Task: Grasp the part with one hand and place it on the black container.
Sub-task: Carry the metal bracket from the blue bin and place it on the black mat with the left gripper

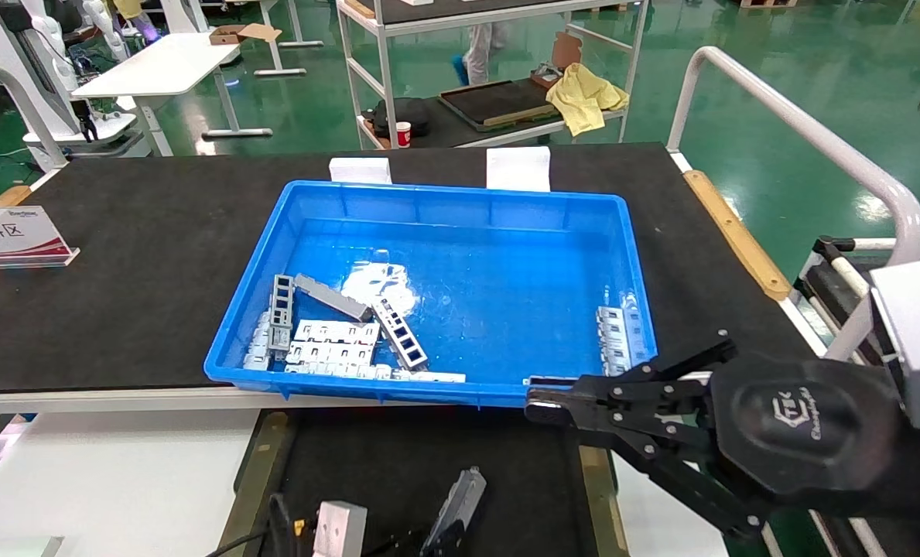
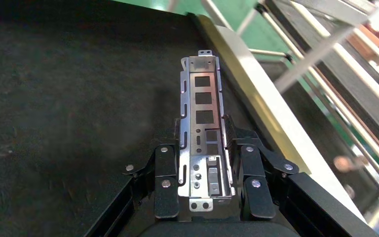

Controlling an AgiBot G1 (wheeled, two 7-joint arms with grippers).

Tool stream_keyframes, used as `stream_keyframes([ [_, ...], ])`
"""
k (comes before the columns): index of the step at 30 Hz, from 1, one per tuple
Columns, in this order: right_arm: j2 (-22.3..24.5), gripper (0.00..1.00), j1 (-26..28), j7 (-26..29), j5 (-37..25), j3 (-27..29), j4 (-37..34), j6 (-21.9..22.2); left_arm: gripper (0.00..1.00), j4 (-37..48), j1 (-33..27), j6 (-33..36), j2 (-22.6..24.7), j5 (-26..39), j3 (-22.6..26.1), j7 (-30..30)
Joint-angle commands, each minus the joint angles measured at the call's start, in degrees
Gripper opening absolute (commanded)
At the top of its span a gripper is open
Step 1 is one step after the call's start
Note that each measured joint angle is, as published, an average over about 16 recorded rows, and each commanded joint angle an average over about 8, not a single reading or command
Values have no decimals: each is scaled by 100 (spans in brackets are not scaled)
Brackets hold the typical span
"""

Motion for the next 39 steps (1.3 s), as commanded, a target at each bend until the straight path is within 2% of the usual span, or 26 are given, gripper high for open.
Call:
stream_keyframes([
  [1,0,0,0,0,0,0,0,0,0,39,-8,-268,197,-10,-28,3],
  [10,0,0,0,0,0,0,0,0,0,688,-216,-959,1027,119,-352,141],
  [24,0,0,0,0,1,-1,0,0,0,1779,-477,-893,1882,346,-858,294],
  [26,0,8,0,-1,1,-1,0,0,0,1868,-499,-879,1931,346,-892,289],
  [28,0,30,0,-1,1,-1,0,0,0,1926,-515,-888,1964,327,-912,266],
  [30,0,55,0,-1,1,-1,0,0,9,1954,-528,-919,1986,303,-914,235],
  [32,0,80,0,-1,1,-1,0,0,32,1956,-537,-963,2001,279,-899,202],
  [34,0,97,0,-1,1,-1,0,0,57,1942,-543,-1015,2009,258,-874,168],
  [35,0,100,0,-1,1,-1,0,1,70,1930,-545,-1045,2012,250,-859,152],
  [37,1,100,0,-1,1,-1,0,1,91,1905,-549,-1107,2015,236,-828,118],
  [38,1,100,0,-1,1,-1,0,1,98,1891,-550,-1140,2015,231,-813,100],
  [39,1,100,0,-1,1,-2,0,1,100,1876,-551,-1171,2015,227,-800,82],
])
